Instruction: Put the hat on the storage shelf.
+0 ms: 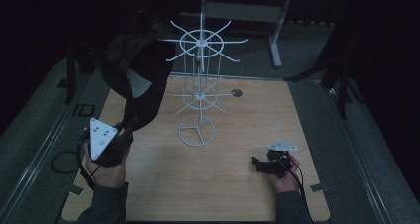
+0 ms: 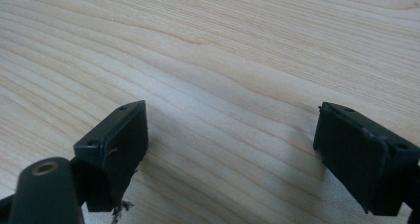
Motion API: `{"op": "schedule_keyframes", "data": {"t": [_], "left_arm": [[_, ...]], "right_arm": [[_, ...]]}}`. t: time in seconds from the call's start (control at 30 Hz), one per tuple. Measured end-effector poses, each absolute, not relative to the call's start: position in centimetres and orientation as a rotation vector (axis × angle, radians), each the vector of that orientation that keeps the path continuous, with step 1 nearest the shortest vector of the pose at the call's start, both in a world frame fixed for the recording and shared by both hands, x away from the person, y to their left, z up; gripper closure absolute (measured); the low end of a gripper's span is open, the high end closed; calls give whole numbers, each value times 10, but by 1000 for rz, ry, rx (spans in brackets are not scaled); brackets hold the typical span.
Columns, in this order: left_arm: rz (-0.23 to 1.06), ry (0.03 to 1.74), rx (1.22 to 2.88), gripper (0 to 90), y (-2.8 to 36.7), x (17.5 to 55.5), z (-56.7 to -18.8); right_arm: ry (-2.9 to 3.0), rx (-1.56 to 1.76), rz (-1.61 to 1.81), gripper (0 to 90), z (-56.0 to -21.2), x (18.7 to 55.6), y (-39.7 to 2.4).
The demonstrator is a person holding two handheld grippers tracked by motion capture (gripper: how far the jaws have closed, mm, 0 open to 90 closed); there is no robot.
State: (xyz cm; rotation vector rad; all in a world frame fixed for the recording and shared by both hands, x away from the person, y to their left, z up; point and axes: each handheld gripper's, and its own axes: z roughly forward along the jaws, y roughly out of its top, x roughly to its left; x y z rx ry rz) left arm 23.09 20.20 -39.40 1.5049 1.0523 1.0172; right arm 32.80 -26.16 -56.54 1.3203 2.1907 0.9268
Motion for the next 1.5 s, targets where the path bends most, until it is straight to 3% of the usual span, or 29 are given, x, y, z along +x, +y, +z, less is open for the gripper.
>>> {"op": "schedule_keyframes", "data": {"t": [1.5], "left_arm": [[895,987,1626,834,196,245,-408]], "right_arm": [[2191,1321,928,133,-565,328,-261]]}}
